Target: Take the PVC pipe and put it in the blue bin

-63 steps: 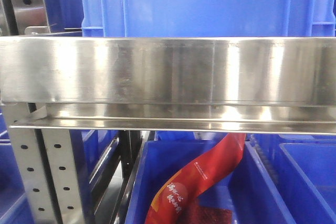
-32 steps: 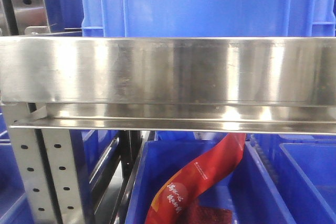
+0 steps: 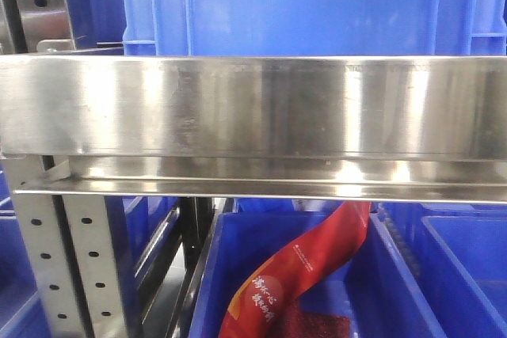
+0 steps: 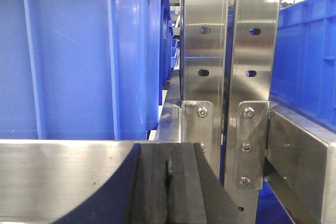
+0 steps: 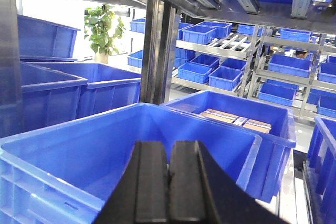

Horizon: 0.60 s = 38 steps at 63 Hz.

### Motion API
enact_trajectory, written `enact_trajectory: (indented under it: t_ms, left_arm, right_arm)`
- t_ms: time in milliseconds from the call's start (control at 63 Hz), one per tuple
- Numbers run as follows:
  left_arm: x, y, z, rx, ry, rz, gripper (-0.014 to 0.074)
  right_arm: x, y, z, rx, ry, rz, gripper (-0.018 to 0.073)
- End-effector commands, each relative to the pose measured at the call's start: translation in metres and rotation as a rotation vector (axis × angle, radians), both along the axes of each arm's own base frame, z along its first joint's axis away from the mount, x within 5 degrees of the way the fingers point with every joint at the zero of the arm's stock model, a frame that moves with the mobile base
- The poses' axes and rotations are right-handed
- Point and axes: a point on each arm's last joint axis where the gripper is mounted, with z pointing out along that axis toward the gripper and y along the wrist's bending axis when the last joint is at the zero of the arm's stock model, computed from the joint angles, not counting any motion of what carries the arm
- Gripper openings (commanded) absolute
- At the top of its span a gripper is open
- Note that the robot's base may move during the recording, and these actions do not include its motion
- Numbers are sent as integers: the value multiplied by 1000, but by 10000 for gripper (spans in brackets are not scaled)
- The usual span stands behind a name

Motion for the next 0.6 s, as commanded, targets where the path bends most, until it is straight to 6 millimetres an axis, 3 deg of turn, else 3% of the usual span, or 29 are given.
enact_trajectory:
  t_ms: [0,254,587]
  left_arm:
    - [-1,0,2,-6,-15,3,-111]
    - [-1,0,2,-6,-15,3,-111]
    - [-1,0,2,-6,-15,3,-111]
  right_arm:
    - [2,-2,0,-25,-18,-24,-168]
    - [4,-11,-11,-68,-12,-113,-168]
    - [-14,-15,-73,-68,-9,-107,-168]
